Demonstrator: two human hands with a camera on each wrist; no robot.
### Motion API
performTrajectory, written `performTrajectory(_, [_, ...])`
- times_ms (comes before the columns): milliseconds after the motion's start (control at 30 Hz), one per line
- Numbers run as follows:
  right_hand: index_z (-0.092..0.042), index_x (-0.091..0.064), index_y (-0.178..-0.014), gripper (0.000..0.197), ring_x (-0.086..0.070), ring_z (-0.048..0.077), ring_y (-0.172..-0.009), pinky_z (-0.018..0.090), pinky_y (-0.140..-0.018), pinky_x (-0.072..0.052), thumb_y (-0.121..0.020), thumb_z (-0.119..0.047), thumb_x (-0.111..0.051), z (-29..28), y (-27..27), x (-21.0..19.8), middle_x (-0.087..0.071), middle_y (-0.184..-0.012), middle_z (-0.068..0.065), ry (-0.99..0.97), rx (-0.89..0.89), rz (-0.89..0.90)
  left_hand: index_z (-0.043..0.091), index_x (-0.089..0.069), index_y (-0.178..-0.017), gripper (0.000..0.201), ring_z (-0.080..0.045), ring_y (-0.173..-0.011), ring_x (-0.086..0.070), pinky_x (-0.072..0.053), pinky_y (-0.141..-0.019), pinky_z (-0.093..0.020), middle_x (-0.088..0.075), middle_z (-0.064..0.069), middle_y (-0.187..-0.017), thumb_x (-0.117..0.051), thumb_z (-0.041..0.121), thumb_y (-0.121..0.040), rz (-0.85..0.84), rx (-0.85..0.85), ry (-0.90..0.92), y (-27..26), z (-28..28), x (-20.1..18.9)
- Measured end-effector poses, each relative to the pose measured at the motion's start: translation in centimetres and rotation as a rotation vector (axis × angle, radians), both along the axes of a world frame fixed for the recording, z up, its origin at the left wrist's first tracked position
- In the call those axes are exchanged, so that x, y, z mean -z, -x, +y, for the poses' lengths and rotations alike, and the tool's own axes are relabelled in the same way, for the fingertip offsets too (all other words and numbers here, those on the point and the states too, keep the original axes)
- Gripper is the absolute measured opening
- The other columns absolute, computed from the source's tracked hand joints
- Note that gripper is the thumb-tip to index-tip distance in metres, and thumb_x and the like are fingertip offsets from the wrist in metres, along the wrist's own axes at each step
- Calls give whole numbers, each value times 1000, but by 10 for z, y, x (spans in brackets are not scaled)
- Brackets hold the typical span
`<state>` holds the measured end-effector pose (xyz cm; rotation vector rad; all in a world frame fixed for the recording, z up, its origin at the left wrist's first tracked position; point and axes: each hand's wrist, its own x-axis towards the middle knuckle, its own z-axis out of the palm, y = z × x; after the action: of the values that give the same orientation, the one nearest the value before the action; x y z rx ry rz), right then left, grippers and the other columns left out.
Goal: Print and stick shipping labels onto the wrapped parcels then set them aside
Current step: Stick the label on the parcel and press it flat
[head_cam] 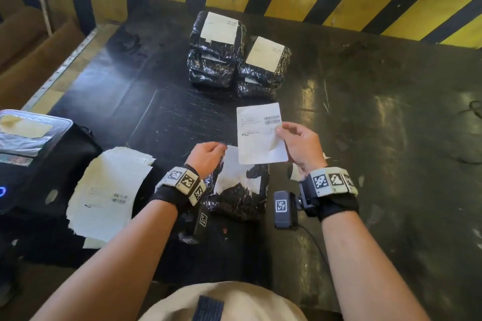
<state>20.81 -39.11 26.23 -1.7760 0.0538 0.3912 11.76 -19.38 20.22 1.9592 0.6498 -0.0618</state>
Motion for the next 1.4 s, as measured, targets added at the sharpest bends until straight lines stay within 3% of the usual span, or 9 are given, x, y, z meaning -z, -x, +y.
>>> performTrajectory(100, [-19,-70,-100,12,-65,12,-95,26,-85,-53,-89,-17,-66,1,18,18,-71,-97,-7,10,33,-10,6,-64,-113,36,-19,-73,-60,-55,-80,-38,-68,-5,-90,-43,33,-101,7,-20,257,6,-3,-12])
performTrajectory(167, [-18,-71,-102,14,-66,11,-95,27,-85,-54,-89,-18,-66,3,31,26,-70,-99,-7,15,31,1,8,-65,-111,34,-23,-73,-62,-57,-81,-39,-67,-2,-86,-46,34,-99,4,33,219,12,-7,-15])
performTrajectory(300, [-13,-69,-108,18,-60,-2,-84,11,-68,-49,-92,-17,-63,7,50,38,-68,-99,-6,50,29,-5,9,-66,-114,30,-25,-83,-70,-60,-79,-40,-71,-7,-94,-54,30,-96,-31,43,116,23,-8,-9])
performTrajectory(367, [-13,-68,-109,19,-57,-4,-82,10,-66,-46,-93,-19,-62,9,57,42,-66,-102,-6,87,26,-13,9,-67,-113,28,-25,-85,-70,-60,-78,-40,-71,-10,-96,-56,29,-95,-32,35,89,27,-6,-7])
performTrajectory(467, [-14,-67,-107,16,-55,-3,-83,15,-73,-46,-93,-21,-61,13,66,49,-64,-107,-4,148,24,-16,8,-66,-113,29,-22,-89,-69,-59,-79,-38,-71,-8,-103,-56,28,-95,-17,39,63,30,-3,-5])
performTrajectory(667, [-22,-64,-92,5,-59,7,-84,30,-80,-55,-91,-26,-61,19,71,61,-61,-97,-7,257,28,-4,9,-67,-113,28,-21,-94,-67,-57,-86,-40,-69,-7,-111,-54,27,-96,45,76,54,31,0,1])
performTrajectory(867, [-26,-64,-82,7,-67,17,-83,42,-80,-59,-88,-30,-63,21,57,74,-64,-86,-12,317,-6,71,9,-68,-111,27,-20,-93,-66,-57,-84,-36,-69,-6,-109,-55,27,-96,109,40,61,26,0,10])
performTrajectory(1167, [-29,-64,-73,15,-69,19,-82,44,-80,-59,-88,-32,-64,20,42,85,-71,-87,-7,363,-76,130,9,-71,-102,25,-22,-91,-66,-57,-82,-36,-70,-7,-100,-55,27,-95,172,23,10,17,-1,15])
performTrajectory(1400, [-28,-64,-73,16,-69,17,-79,43,-79,-59,-88,-32,-63,18,42,90,-67,-81,-12,373,-84,148,9,-72,-102,24,-10,-72,-60,-46,-60,-19,-69,-3,-92,-56,26,-95,187,35,-70,15,-3,20])
